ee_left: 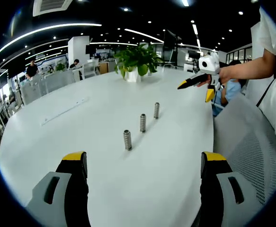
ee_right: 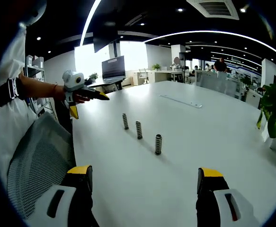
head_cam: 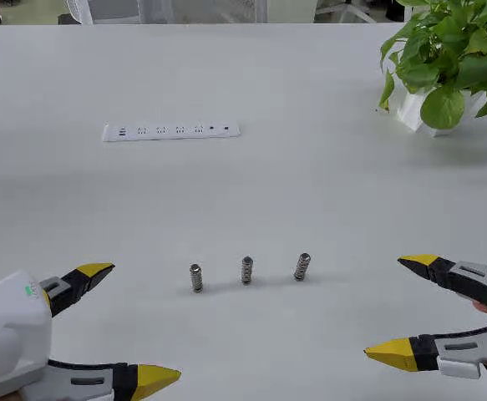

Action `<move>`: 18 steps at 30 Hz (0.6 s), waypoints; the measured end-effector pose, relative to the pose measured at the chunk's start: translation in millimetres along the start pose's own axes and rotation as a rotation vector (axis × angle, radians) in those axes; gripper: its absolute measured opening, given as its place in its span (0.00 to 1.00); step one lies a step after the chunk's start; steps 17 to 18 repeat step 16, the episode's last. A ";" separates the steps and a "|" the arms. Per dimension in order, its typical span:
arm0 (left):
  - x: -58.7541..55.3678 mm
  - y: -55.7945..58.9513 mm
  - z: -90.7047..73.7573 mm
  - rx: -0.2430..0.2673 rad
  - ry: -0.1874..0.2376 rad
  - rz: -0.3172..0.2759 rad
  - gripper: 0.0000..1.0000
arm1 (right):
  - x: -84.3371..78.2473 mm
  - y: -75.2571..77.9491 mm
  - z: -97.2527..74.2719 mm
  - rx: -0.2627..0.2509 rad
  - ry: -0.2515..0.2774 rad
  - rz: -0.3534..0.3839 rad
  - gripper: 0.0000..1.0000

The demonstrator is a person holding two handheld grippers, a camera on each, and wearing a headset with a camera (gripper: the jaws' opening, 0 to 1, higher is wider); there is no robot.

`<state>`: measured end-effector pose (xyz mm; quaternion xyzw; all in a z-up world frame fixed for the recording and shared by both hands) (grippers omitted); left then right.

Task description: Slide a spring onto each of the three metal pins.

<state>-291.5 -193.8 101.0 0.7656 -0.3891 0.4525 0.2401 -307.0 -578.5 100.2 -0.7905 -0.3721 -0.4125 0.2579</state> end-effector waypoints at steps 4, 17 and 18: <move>0.1 0.2 0.5 0.000 -0.004 0.001 0.99 | -0.5 -0.4 -0.1 0.001 -0.003 0.000 0.91; 0.6 1.5 3.1 -0.011 -0.011 0.010 0.99 | 0.0 -3.4 1.5 0.005 -0.002 0.002 0.91; 0.6 1.5 3.1 -0.011 -0.011 0.010 0.99 | 0.0 -3.4 1.5 0.005 -0.002 0.002 0.91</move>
Point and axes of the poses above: the centre of the closed fingertips' face, and the gripper's own axes: z roughly forward along the fingers, y roughly to its right, x roughly out of its top, the point moved 9 cm from there along -z, roughly backward along the fingers, and after that the axes turned 2 degrees about x, right-handed, at the moved point
